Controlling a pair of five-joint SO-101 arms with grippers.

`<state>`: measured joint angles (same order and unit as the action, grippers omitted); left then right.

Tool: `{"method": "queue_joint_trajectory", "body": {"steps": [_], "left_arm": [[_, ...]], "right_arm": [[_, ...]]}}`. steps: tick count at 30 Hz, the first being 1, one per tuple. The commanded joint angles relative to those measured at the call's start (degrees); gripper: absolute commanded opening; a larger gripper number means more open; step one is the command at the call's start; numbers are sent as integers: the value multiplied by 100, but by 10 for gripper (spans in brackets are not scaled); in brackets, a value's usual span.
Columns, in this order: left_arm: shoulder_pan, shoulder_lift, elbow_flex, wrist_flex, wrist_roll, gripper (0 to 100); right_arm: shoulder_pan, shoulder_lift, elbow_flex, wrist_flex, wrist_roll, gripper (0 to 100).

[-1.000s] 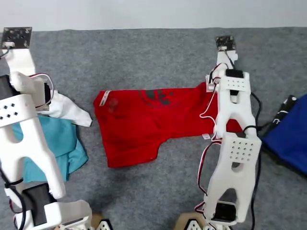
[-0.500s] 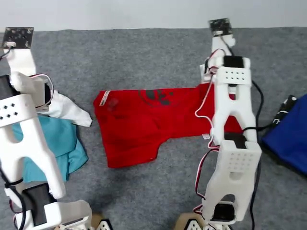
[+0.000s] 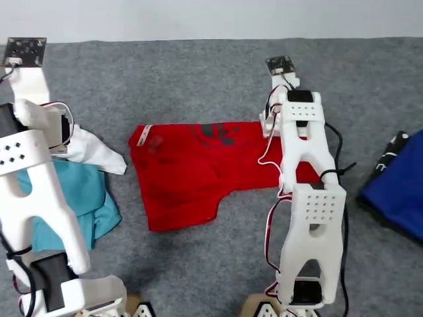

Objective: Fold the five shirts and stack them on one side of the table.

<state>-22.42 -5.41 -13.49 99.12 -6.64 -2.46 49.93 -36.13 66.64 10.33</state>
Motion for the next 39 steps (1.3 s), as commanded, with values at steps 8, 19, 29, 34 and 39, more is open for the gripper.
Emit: {"method": "queue_joint_trajectory", "body": {"steps": [8,19,29,34,39], "left_arm": [[18,-273,532,123,-35,2],[237,-273,532,123,-35,2],[1459,79,558,-413,0,2],[1943,949,523,-1319,9,2],[2664,1670,523,-2127,9,2]], "right_arm": [[57,215,-1231,-365,70,226],[365,-418,-2462,2492,255,227],[620,-242,-2488,3530,659,226],[734,-119,-2470,3407,659,226],[840,-110,-2462,2774,651,226]]}}
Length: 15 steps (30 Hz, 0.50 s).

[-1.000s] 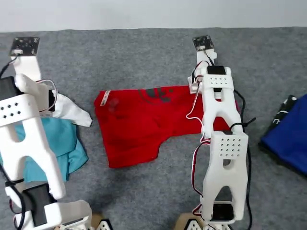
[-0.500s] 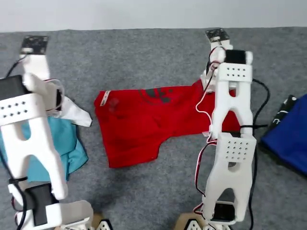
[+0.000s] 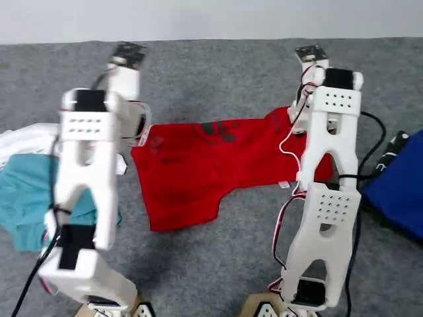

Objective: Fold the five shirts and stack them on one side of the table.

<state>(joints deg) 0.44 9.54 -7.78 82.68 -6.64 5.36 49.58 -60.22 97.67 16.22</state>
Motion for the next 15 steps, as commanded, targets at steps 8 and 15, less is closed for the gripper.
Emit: {"method": "queue_joint_trajectory", "body": {"steps": [8,15], "left_arm": [[721,1354,-347,-1468,9,2],[677,2673,-1886,-607,9,2]], "right_arm": [[48,541,-70,-1411,70,226],[57,1024,-79,-1982,70,225]]}}
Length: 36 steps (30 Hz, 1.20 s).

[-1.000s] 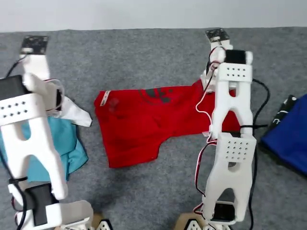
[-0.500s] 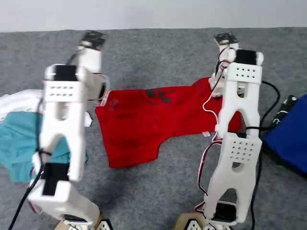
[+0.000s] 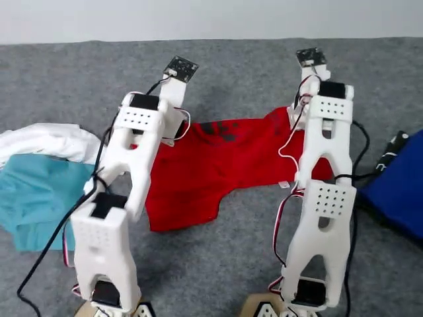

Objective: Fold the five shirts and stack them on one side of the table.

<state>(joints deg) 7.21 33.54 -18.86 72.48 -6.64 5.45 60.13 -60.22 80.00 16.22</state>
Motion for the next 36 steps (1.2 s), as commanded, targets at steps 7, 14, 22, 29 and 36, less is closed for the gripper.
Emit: {"method": "queue_joint_trajectory", "body": {"steps": [7,14,22,29,36], "left_arm": [[18,1442,-2818,1697,9,2],[26,2365,-4268,2497,9,2],[-422,2840,-4629,2796,9,2],[-791,2840,-4646,2796,9,2],[-607,2831,-4681,2796,0,2]], "right_arm": [[22,119,-79,-303,70,46],[40,154,-79,-295,88,9],[347,171,-53,-295,176,10],[778,154,-79,-295,651,10],[664,92,-97,-295,651,16]]}}
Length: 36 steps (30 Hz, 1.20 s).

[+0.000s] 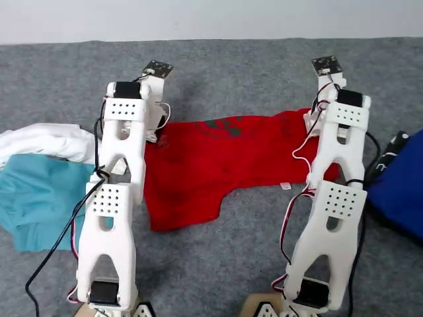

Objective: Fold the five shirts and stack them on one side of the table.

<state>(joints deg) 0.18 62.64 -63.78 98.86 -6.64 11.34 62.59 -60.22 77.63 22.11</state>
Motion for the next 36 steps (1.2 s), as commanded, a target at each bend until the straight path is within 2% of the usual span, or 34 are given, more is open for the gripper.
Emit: {"method": "queue_joint_trajectory", "body": {"steps": [1,3,8,16,20,25,28,33,36], "left_arm": [[114,-79,-189,158,0,2],[114,-185,-189,158,0,2],[149,-800,-180,158,0,2],[422,-1881,-145,158,0,2],[510,-2101,-92,167,0,2],[686,-2101,541,158,0,2],[791,-2092,1121,44,-9,2],[870,-2084,2088,-624,-26,2],[870,-2084,2475,-818,-35,2]], "right_arm": [[40,-154,-176,-13,62,18],[-4,-145,-387,145,62,60],[-163,-127,-1108,716,35,241],[-365,-101,-2611,1701,35,258],[-470,-92,-2989,1938,35,256],[-673,66,-2884,1807,26,240],[-796,374,-2866,1455,53,168],[-760,1024,-2866,532,62,38],[-690,1323,-2866,233,62,10]]}}
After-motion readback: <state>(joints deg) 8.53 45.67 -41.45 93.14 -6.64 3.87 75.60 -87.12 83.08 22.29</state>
